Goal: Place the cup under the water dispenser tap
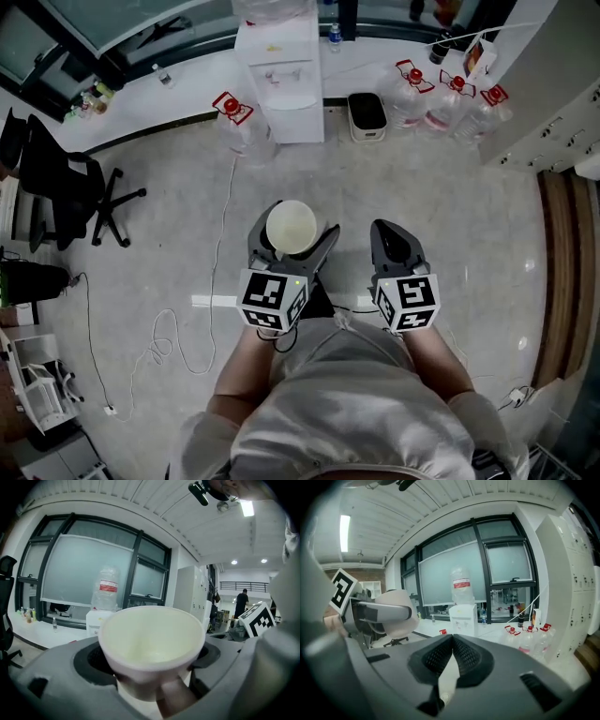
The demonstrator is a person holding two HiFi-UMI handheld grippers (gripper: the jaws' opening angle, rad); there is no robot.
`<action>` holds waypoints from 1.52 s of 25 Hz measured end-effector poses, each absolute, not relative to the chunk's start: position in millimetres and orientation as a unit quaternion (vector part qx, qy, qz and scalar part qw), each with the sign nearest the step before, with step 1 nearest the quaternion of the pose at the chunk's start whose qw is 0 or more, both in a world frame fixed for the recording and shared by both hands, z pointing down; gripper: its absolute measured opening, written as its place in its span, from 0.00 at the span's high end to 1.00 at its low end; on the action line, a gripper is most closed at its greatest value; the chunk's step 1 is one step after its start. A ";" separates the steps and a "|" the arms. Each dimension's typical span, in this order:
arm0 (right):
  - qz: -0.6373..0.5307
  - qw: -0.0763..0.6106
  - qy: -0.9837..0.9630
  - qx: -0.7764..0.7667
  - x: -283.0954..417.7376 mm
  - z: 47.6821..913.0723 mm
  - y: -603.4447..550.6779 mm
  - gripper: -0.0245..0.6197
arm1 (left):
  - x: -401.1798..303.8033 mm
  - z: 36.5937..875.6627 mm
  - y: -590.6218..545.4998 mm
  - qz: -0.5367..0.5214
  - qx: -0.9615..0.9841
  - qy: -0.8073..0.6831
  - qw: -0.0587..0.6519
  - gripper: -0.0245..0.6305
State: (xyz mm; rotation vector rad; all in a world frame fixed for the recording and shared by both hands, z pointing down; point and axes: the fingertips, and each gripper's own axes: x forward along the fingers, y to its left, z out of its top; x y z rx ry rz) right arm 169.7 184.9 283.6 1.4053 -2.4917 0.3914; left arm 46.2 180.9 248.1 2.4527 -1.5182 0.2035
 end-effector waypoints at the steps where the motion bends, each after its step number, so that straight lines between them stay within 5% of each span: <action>1: 0.138 0.129 -0.854 0.485 161.7 285.0 168.4 0.92 | 39.0 251.6 164.3 0.072 0.843 -0.517 0.130 0.26; 17: 0.181 0.157 -0.824 0.514 28.2 311.6 -86.6 0.92 | -75.5 302.3 -88.6 0.100 0.872 -0.452 0.159 0.26; 38: 0.213 0.202 -0.836 0.464 22.9 513.6 -226.5 0.92 | -78.0 532.7 -227.5 0.143 0.835 -0.512 0.141 0.26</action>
